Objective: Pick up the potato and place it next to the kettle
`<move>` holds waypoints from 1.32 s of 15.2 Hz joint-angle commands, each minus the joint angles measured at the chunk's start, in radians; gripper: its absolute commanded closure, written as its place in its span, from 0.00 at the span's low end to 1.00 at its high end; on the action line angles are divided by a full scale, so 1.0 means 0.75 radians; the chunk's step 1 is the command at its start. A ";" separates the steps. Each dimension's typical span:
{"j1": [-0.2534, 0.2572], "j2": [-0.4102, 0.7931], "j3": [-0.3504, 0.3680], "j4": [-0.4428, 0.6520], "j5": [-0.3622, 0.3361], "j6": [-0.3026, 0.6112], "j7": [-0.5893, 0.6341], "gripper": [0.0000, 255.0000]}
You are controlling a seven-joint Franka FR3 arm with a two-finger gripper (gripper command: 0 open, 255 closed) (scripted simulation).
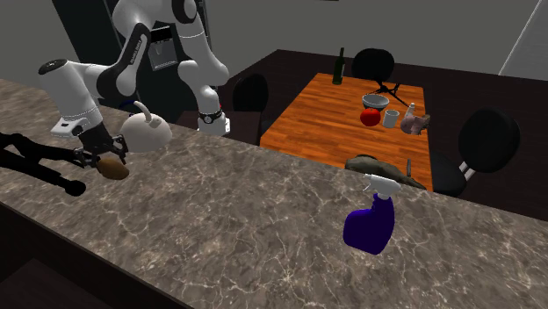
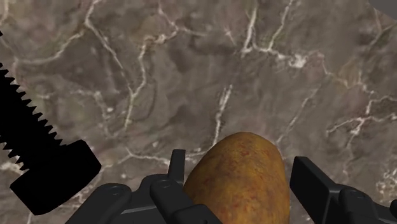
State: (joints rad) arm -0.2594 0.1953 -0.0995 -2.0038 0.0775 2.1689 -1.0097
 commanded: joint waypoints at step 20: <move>-0.003 -0.054 -0.006 0.085 -0.014 -0.155 0.007 0.00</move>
State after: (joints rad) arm -0.2619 0.1549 -0.1042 -1.9405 0.0667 2.0529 -1.0042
